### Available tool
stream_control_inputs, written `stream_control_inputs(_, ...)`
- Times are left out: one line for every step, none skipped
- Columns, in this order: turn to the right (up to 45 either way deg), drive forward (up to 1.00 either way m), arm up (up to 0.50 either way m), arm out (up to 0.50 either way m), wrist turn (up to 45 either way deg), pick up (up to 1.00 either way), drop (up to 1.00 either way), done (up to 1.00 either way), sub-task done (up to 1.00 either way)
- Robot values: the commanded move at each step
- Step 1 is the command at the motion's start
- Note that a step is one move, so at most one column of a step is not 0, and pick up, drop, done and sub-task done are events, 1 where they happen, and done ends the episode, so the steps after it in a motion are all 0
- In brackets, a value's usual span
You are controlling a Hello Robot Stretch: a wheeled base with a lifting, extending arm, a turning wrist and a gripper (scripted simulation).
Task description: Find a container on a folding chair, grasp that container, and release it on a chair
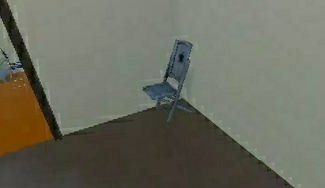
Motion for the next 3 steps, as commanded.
stream_control_inputs(27.0, 0.0, 0.0, 0.0, 0.0, 0.0, 0.0, 0.0, 0.0)
stream_control_inputs(-21.0, 0.0, 0.0, 0.0, 0.0, 0.0, 0.0, 0.0, 0.0)
stream_control_inputs(0.0, 0.15, 0.0, 0.0, 0.0, 0.0, 0.0, 0.0, 0.0)
